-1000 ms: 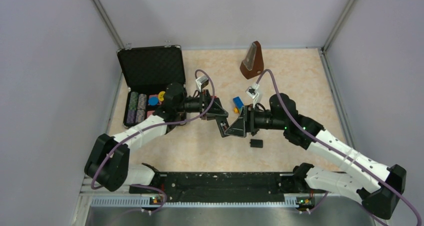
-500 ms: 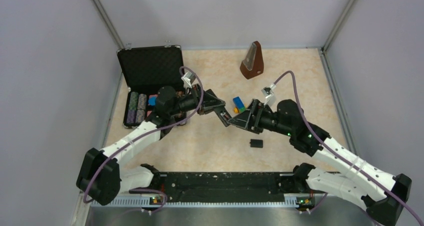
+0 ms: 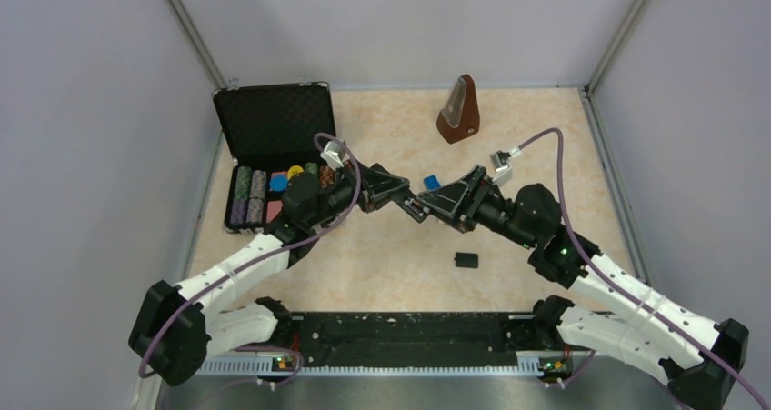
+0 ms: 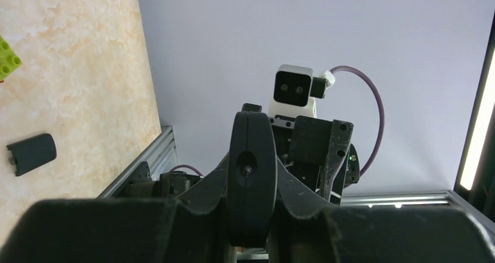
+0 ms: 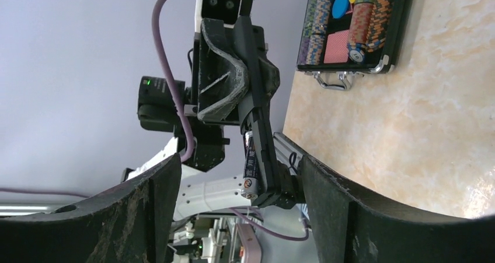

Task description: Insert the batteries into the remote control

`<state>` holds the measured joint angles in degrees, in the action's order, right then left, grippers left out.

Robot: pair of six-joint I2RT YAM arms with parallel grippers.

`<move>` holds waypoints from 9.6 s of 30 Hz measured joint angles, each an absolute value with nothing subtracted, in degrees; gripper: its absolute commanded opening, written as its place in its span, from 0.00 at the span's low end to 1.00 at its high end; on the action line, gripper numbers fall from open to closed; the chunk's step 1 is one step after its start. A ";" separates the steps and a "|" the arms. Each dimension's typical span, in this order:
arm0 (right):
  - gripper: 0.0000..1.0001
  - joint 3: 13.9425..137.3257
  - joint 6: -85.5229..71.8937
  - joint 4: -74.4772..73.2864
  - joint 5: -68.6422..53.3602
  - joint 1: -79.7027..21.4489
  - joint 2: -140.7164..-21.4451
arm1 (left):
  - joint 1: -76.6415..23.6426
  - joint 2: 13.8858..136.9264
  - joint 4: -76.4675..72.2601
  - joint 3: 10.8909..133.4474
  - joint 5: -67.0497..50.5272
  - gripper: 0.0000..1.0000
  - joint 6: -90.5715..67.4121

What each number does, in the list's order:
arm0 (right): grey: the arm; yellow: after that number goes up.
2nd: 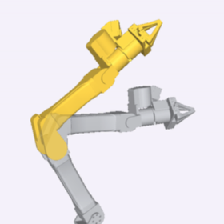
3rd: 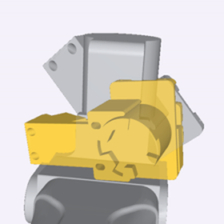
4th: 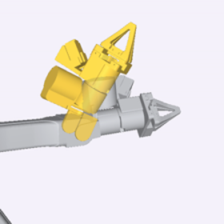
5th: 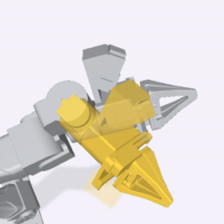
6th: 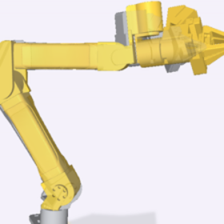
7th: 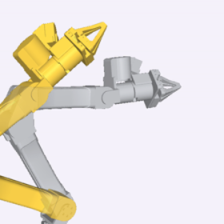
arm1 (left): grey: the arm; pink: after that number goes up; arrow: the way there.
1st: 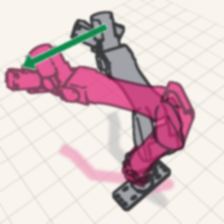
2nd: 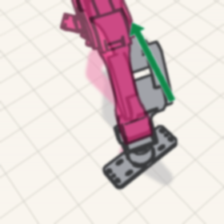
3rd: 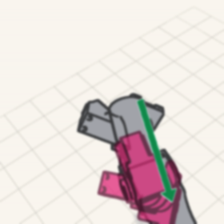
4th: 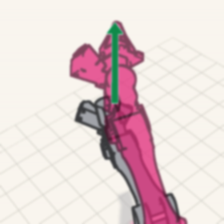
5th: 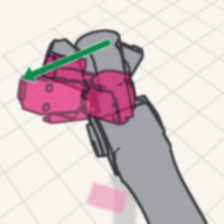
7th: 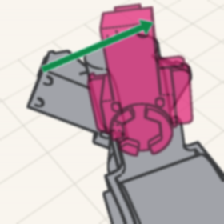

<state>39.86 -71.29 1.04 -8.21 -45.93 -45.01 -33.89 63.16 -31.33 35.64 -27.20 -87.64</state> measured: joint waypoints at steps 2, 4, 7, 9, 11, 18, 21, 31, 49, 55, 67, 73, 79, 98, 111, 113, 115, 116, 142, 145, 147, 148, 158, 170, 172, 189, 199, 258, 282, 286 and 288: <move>0.71 39.86 -71.88 0.80 -7.42 -45.93 -45.04 | -34.83 62.52 -31.44 35.03 -24.86 0.00 -88.25; 0.70 39.86 -72.23 0.40 -6.39 -45.93 -44.95 | -35.88 61.76 -31.92 34.46 -22.52 0.00 -88.62; 0.64 39.83 -72.71 -0.43 -4.64 -45.93 -44.34 | -37.54 60.58 -33.41 33.43 -19.03 0.00 -89.21; 0.62 39.83 -72.88 -0.56 -3.84 -45.93 -43.70 | -38.41 60.14 -34.22 32.77 -17.10 0.00 -89.91; 0.61 39.83 -73.12 -0.49 -3.31 -45.93 -43.22 | -39.09 60.03 -34.70 32.25 -15.49 0.00 -90.45; 0.57 39.81 -73.21 -0.49 -3.05 -45.93 -43.13 | -40.10 59.83 -35.51 31.59 -12.27 0.00 -92.29; 0.52 39.81 -73.19 -0.51 -3.11 -45.93 -43.13 | -40.25 59.61 -35.79 31.48 -11.31 0.00 -92.92; 0.38 39.81 -73.67 -0.49 -3.79 -45.93 -43.68 | -40.51 59.61 -37.01 31.18 -10.79 0.00 -93.91; 0.30 39.72 -73.60 0.78 -4.49 -45.93 -45.84 | -40.73 60.51 -38.30 30.48 -9.78 0.00 -95.53; 0.26 39.31 -73.58 1.32 -4.62 -45.93 -46.96 | -40.77 62.43 -40.71 29.69 -9.93 0.00 -96.84; 0.80 39.05 -72.58 -2.09 -4.67 -45.93 -46.87 | -41.12 60.75 -36.69 30.09 -12.27 0.00 -90.78; 0.87 41.15 -68.49 -5.80 -6.33 -45.93 -46.41 | -41.12 57.65 -29.58 32.18 -14.46 0.00 -79.64; 0.86 47.83 -61.30 -13.32 -6.81 -45.54 -45.58 | -40.97 56.36 -19.35 35.09 -19.25 0.00 -66.50; 0.26 43.40 -53.23 -49.69 18.81 -40.42 -63.40 | -40.32 50.72 -3.79 39.05 -21.30 0.00 -50.81; 0.22 34.13 -52.01 -40.82 13.87 -34.68 -69.97 | -39.92 50.78 -2.74 37.74 -19.73 0.00 -51.18; 0.22 34.22 -51.37 -39.42 12.53 -34.68 -70.76 | -39.72 50.78 -2.72 37.74 -19.59 0.00 -51.29; 0.21 34.24 -50.98 -38.24 11.33 -34.68 -70.98 | -39.53 50.92 -2.74 37.74 -19.59 0.00 -51.33; 0.22 34.28 -50.76 -37.39 10.37 -34.70 -71.18 | -39.42 51.03 -2.72 37.74 -19.59 0.00 -51.33; 0.79 47.35 -28.38 -30.15 1.17 -45.74 -79.15 | -33.50 45.19 16.23 45.98 -7.46 0.00 -47.05; 0.79 49.39 -23.46 -32.18 1.67 -47.16 -84.09 | -33.21 41.69 21.39 48.53 0.60 0.00 -46.89; 0.79 50.65 -20.73 -34.00 2.09 -47.70 -86.48 | -33.12 39.13 24.51 49.43 6.17 0.00 -47.18; 0.78 51.22 -19.38 -34.81 2.37 -47.90 -87.37 | -33.10 37.63 25.93 49.56 9.15 0.00 -47.37; 0.69 55.20 -11.22 -39.75 2.94 -47.90 -92.27 | -33.08 31.59 32.60 49.71 21.10 0.00 -48.10; 0.27 57.01 -9.23 -42.06 2.79 -47.90 -96.14 | -33.08 32.14 33.93 49.71 20.69 0.00 -49.17; 0.26 57.01 -9.61 -42.06 2.74 -47.90 -96.16 | -33.08 32.14 33.91 49.71 20.53 0.00 -49.34; 0.26 56.29 -11.07 -37.60 -8.14 -47.99 -65.25 | -33.04 43.05 17.91 35.99 -4.01 0.00 -47.79; 0.26 57.19 -12.47 -37.39 -10.22 -51.81 -61.25 | -33.80 53.71 -9.50 32.36 -19.14 0.00 -43.86; 0.26 66.17 -23.27 -34.37 6.66 -63.29 -77.25 | -36.45 53.71 -9.52 33.30 -15.62 0.00 -38.98; 0.27 69.14 -24.60 -37.82 6.48 -63.37 -79.40 | -36.45 52.21 -9.15 33.54 -15.51 0.00 -37.71; 0.27 69.14 -24.67 -37.80 6.39 -63.37 -79.40 | -36.45 52.21 -8.97 33.54 -15.62 0.00 -37.23; 0.27 69.23 -24.67 -37.82 6.39 -63.37 -79.40 | -36.45 52.21 -8.97 33.54 -15.70 0.00 -36.97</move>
<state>69.23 -24.67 -37.82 6.39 -63.37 -79.40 -36.45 52.21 -8.97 33.54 -15.70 -36.97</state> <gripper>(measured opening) 0.388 0.229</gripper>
